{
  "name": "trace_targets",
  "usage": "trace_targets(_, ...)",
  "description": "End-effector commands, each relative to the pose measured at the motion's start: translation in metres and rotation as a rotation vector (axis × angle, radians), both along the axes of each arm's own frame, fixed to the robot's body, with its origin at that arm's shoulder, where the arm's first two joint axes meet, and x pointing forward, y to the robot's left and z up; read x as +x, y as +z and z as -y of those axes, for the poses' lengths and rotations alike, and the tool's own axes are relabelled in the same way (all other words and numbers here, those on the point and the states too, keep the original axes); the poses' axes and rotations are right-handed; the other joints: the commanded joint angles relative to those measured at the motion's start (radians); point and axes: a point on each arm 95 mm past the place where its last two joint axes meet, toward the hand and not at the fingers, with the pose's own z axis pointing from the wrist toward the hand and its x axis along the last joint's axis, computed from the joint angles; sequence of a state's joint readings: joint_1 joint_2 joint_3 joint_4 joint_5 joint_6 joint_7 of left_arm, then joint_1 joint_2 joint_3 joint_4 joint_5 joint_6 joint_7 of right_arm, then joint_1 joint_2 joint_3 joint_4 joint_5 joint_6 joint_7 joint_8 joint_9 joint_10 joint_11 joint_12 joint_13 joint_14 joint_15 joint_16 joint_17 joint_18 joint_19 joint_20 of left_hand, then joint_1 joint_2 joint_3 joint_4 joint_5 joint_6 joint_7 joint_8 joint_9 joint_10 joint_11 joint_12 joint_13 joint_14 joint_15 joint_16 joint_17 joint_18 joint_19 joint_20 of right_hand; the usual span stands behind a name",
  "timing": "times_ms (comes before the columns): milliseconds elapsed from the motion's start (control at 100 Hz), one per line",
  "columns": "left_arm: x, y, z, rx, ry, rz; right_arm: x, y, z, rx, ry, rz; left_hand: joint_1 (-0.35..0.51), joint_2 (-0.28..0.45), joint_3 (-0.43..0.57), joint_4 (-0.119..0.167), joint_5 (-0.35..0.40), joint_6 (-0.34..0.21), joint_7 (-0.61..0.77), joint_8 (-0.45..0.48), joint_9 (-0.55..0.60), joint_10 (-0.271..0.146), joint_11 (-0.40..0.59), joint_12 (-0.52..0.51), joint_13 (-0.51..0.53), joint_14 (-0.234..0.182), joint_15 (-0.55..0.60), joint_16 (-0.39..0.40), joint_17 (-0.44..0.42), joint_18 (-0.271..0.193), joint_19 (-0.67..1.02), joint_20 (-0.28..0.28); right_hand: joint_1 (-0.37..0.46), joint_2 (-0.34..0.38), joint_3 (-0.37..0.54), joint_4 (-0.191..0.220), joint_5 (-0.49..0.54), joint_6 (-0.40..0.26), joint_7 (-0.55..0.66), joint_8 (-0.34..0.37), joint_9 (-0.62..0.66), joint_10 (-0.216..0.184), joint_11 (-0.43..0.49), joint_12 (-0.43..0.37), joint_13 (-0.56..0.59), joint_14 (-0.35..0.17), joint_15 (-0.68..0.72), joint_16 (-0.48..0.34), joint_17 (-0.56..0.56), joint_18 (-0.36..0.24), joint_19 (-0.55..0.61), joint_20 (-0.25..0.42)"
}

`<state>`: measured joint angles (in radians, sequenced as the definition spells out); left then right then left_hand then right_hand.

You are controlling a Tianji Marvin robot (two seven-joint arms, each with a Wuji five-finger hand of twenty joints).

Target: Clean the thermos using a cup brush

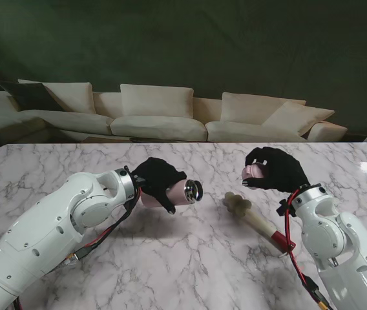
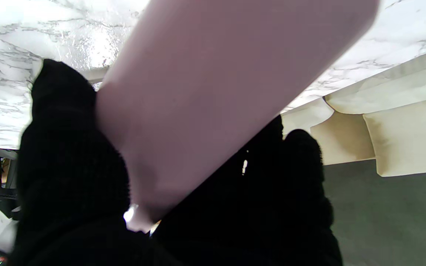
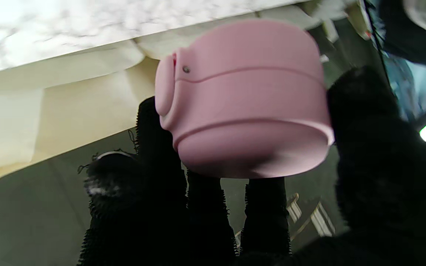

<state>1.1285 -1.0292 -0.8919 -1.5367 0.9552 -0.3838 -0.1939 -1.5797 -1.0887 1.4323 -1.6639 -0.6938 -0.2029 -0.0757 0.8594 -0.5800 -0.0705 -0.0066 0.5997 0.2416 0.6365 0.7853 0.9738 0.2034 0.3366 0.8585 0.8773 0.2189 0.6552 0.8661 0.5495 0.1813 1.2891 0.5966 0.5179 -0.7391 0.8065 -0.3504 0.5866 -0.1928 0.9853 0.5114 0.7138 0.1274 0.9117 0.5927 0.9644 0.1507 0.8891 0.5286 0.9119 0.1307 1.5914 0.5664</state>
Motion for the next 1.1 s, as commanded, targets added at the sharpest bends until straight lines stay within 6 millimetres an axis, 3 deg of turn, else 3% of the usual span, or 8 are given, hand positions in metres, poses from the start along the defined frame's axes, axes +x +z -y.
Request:
trace_targets(0, 0.001, 0.004, 0.005, -0.011, 0.000, 0.001, -0.010, 0.003, -0.014, 0.062, 0.028, -0.003, 0.255, 0.226, 0.551, 0.095, 0.083, -0.227, 0.174, 0.052, 0.064, -0.079, 0.132, 0.041, 0.026, 0.011, 0.051, 0.017, 0.004, -0.050, 0.030, 0.023, 0.375, 0.109, 0.447, 0.073, 0.141, -0.097, 0.180, 0.125, 0.087, -0.114, 0.144, 0.070, 0.119, -0.161, 0.202, 0.084, 0.020, -0.128, 0.040, 0.024)
trace_targets(250, 0.000, 0.004, 0.013, -0.042, 0.003, -0.003, -0.021, 0.002, -0.038, 0.184, 0.092, -0.025, 0.256, 0.228, 0.548, 0.095, 0.081, -0.227, 0.173, 0.052, 0.062, -0.077, 0.133, 0.041, 0.026, 0.011, 0.051, 0.017, 0.002, -0.052, 0.029, 0.022, 0.377, 0.109, 0.449, 0.072, 0.142, -0.090, 0.172, 0.130, 0.085, -0.109, 0.139, 0.076, 0.117, -0.159, 0.202, 0.087, 0.019, -0.123, 0.041, 0.027)
trace_targets(640, 0.000, 0.000, 0.022, -0.078, 0.019, -0.024, -0.019, -0.015, -0.079, 0.315, 0.118, -0.068, 0.259, 0.230, 0.545, 0.096, 0.081, -0.225, 0.173, 0.052, 0.061, -0.075, 0.134, 0.040, 0.025, 0.012, 0.053, 0.018, 0.001, -0.050, 0.030, 0.023, 0.381, 0.117, 0.451, 0.070, 0.141, -0.086, 0.166, 0.142, 0.074, -0.106, 0.133, 0.085, 0.106, -0.158, 0.197, 0.086, 0.008, -0.121, 0.033, 0.027)
trace_targets(1090, 0.001, -0.001, 0.020, -0.071, 0.034, -0.034, -0.022, -0.019, -0.092, 0.358, 0.122, -0.054, 0.259, 0.229, 0.544, 0.098, 0.082, -0.225, 0.173, 0.052, 0.063, -0.074, 0.137, 0.039, 0.027, 0.014, 0.056, 0.019, 0.003, -0.050, 0.033, 0.024, 0.384, 0.120, 0.453, 0.068, 0.142, -0.084, 0.158, 0.165, 0.073, -0.104, 0.133, 0.084, 0.106, -0.157, 0.199, 0.085, 0.005, -0.116, 0.031, 0.029)
